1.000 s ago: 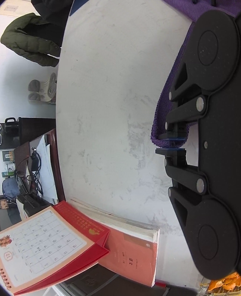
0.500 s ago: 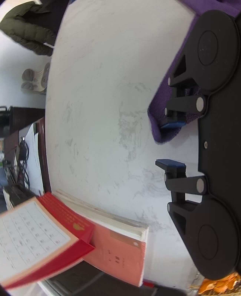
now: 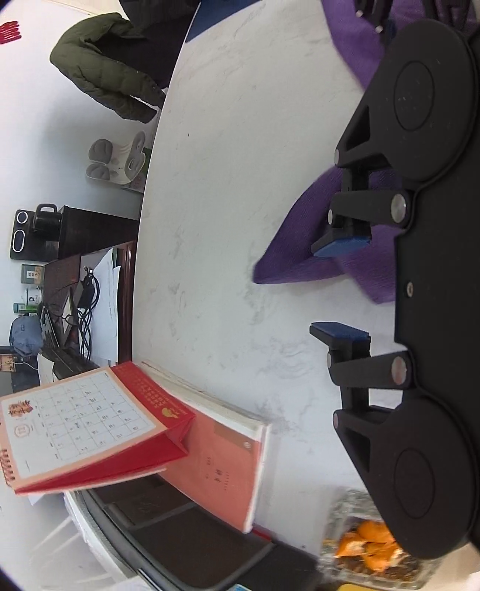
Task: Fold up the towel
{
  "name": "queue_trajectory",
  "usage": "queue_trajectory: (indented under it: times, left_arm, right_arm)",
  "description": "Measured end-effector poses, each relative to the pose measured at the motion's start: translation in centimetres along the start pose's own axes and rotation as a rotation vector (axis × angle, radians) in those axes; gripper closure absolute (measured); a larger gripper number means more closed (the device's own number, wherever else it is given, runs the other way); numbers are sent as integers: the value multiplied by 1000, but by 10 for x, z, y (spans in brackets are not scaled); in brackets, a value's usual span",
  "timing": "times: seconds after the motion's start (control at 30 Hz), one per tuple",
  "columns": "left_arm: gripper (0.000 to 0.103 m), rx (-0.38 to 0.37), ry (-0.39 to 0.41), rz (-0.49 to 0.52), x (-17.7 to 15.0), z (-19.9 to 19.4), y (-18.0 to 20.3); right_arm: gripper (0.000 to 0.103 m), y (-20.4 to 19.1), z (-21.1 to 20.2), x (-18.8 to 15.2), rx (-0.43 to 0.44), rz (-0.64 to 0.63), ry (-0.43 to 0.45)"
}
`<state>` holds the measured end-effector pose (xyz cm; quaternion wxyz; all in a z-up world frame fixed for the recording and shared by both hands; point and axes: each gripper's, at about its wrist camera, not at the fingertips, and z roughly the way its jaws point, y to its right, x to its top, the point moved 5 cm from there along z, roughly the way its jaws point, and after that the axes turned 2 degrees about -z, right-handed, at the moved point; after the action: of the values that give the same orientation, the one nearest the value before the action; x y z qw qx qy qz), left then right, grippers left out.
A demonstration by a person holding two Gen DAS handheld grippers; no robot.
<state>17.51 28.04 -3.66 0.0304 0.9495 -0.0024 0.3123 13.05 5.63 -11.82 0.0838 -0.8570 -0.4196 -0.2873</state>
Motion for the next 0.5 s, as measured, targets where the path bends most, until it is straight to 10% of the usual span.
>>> queue_trajectory:
  times: [0.27, 0.5]
  left_arm:
    - [66, -132, -95, -12, -63, 4, 46]
    - [66, -210, -51, 150, -36, 15, 88]
  right_arm:
    - [74, -1, 0, -2, -3, 2, 10]
    - [74, -5, -5, -2, 12, -34, -25]
